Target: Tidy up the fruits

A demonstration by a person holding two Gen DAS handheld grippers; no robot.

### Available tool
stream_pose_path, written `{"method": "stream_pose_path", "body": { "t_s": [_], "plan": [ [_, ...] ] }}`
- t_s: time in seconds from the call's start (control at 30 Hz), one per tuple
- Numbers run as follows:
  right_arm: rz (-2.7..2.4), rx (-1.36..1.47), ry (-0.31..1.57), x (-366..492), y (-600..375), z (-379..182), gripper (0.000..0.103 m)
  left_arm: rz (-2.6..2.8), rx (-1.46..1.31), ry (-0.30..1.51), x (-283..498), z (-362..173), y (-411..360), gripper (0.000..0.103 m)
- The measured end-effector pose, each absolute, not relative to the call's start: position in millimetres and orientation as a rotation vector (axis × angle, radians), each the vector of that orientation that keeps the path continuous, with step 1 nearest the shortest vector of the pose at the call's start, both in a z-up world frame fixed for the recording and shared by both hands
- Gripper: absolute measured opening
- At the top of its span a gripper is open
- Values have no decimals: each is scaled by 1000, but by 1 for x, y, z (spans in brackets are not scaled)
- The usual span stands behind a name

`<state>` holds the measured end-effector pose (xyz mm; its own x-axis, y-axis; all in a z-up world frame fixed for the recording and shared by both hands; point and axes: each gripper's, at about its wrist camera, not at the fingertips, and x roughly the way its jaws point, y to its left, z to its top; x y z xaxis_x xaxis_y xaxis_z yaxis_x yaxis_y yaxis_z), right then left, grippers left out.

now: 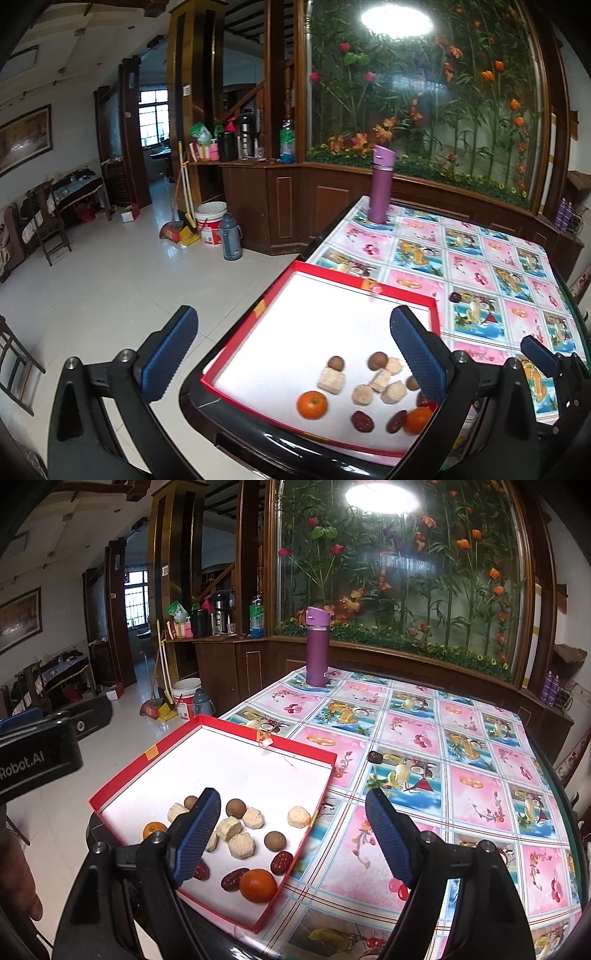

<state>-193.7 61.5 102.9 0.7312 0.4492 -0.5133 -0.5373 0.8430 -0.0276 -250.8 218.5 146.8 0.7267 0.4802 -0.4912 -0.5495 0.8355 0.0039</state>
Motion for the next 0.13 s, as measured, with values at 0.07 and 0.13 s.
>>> {"method": "stream_pose_path", "body": {
  "t_s": [0.07, 0.13],
  "plan": [
    [543, -175, 513, -193, 58, 102, 81, 546, -131, 476, -251, 148, 210, 103],
    [535, -166, 513, -190, 54, 102, 81, 525, -98, 458, -249, 150, 199, 103]
  ]
}}
